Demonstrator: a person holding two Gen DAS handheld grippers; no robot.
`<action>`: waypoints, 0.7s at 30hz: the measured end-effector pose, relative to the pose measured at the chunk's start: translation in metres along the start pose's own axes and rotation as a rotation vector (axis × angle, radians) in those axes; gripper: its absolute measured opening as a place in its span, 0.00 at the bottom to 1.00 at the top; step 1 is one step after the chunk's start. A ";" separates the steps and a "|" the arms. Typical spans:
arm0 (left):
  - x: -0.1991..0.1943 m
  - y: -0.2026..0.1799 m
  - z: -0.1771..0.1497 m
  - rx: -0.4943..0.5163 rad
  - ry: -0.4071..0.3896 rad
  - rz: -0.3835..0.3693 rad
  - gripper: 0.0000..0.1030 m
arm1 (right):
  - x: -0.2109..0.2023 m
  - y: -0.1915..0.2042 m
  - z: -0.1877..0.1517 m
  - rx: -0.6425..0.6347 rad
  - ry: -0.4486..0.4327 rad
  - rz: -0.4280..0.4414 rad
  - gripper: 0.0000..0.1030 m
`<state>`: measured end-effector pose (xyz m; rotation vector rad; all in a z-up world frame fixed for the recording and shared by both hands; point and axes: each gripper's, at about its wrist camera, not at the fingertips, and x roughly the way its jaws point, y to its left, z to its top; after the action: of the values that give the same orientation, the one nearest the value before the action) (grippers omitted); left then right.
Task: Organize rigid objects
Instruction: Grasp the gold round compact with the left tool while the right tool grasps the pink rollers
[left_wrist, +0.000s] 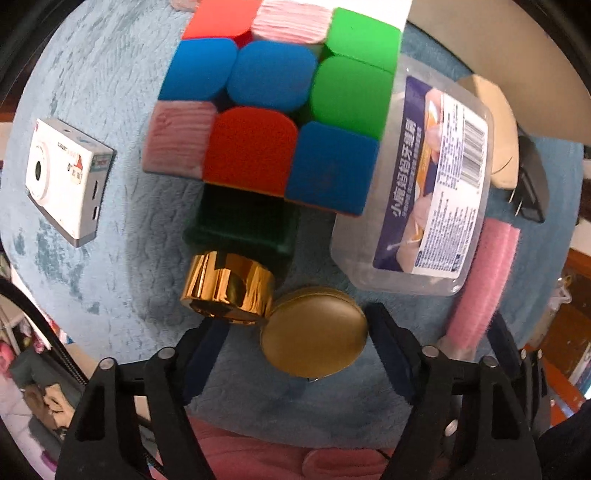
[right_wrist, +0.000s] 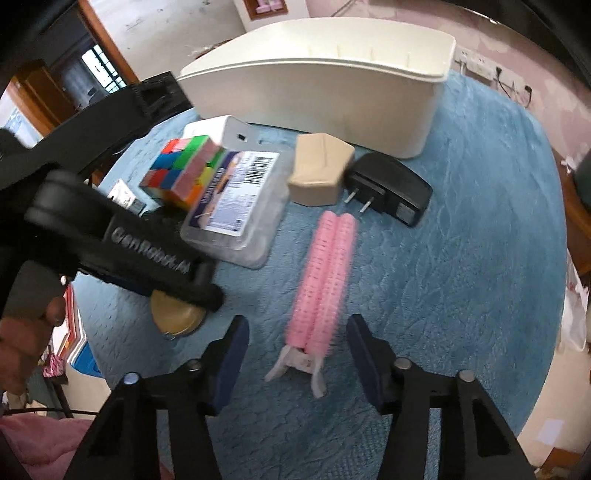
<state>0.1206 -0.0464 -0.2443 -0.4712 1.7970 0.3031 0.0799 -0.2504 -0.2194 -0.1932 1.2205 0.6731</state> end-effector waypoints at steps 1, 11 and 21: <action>0.000 -0.001 0.000 0.007 0.007 0.006 0.73 | 0.001 -0.002 0.000 0.006 0.001 0.002 0.46; -0.011 0.019 0.011 -0.035 0.036 -0.023 0.57 | 0.001 -0.006 -0.004 0.034 0.023 -0.014 0.31; 0.008 0.059 -0.026 -0.014 0.091 -0.045 0.57 | -0.006 -0.016 -0.006 0.086 0.063 -0.023 0.27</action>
<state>0.0689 -0.0071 -0.2471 -0.5416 1.8709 0.2665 0.0835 -0.2687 -0.2194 -0.1576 1.3032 0.5973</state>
